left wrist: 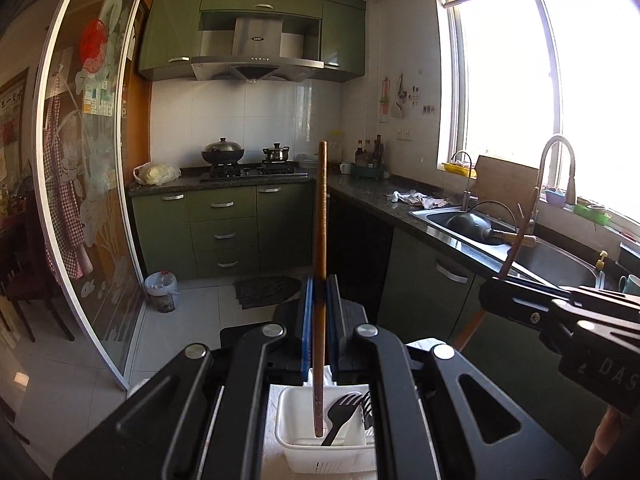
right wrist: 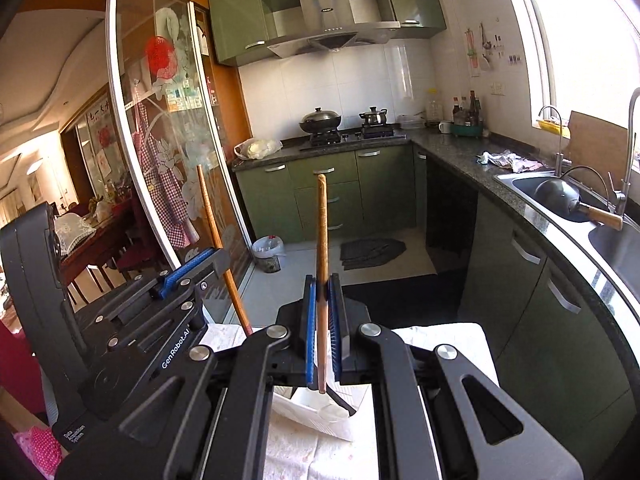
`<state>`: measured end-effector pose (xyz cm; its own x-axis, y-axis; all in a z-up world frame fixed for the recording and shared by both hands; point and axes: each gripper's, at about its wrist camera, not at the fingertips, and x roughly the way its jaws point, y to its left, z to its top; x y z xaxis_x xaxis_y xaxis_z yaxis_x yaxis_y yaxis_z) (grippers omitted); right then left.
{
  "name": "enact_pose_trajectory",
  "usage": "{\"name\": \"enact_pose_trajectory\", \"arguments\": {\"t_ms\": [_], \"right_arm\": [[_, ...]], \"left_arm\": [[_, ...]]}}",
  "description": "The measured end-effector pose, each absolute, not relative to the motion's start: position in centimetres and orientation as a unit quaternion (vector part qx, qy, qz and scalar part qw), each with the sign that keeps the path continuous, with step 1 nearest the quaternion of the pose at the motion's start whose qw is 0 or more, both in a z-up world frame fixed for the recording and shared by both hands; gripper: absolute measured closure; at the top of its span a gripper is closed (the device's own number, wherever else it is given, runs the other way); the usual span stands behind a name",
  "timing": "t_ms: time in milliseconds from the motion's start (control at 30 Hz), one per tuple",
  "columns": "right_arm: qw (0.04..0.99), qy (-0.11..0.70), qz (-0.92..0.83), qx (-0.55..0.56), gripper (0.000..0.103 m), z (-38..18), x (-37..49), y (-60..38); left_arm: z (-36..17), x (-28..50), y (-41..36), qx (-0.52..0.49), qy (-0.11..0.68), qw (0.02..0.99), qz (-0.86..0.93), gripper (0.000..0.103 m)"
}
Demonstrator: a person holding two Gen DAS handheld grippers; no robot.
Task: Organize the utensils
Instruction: 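Carry both chopsticks upright to the caddy and drop them in, then move both open grippers back over the remaining chopsticks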
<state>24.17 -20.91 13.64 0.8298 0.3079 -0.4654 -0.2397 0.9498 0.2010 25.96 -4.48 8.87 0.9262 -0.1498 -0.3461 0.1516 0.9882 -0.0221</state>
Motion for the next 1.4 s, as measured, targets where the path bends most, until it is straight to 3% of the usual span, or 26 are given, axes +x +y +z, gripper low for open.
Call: {"name": "enact_pose_trajectory", "arguments": {"t_ms": [467,533,567,600,667,800,1067,1200,1333,1400], "right_arm": [[0.951,0.274,0.139,0.041,0.096,7.6,25.7,-18.5],[0.950,0.275,0.140,0.042,0.096,7.3,25.6,-18.5],[0.950,0.274,0.142,0.043,0.095,7.2,25.6,-18.4],[0.951,0.273,0.141,0.043,0.089,7.2,25.4,-18.6],[0.952,0.269,0.140,0.046,0.086,7.3,25.1,-18.8],[0.953,0.260,0.146,0.052,0.066,7.9,24.0,-19.6],[0.956,0.248,0.145,0.061,0.065,10.5,18.7,-21.7],[0.940,0.302,0.150,0.047,0.065,10.4,15.0,-23.1],[0.909,0.381,0.165,0.032,0.065,7.9,11.7,-24.6],[0.890,0.421,0.172,0.031,0.065,6.3,10.4,-25.4]], "left_arm": [[2.8,27.1,-4.6,0.012,0.214,0.974,-0.068,0.095],[2.5,27.1,-4.7,0.013,0.215,0.974,-0.068,0.089],[2.4,26.9,-4.9,0.013,0.215,0.974,-0.067,0.079],[2.3,26.8,-4.9,0.009,0.214,0.974,-0.068,0.070],[2.3,26.5,-4.9,0.006,0.210,0.975,-0.067,0.064],[2.7,25.7,-4.6,0.002,0.202,0.977,-0.067,0.042],[4.6,22.2,-3.7,-0.002,0.219,0.973,-0.068,0.039],[3.9,19.2,-3.3,0.002,0.317,0.945,-0.078,0.037],[-1.4,16.5,-3.6,-0.006,0.505,0.855,-0.119,0.038],[-5.1,15.3,-3.5,-0.018,0.589,0.798,-0.124,0.057]]}}
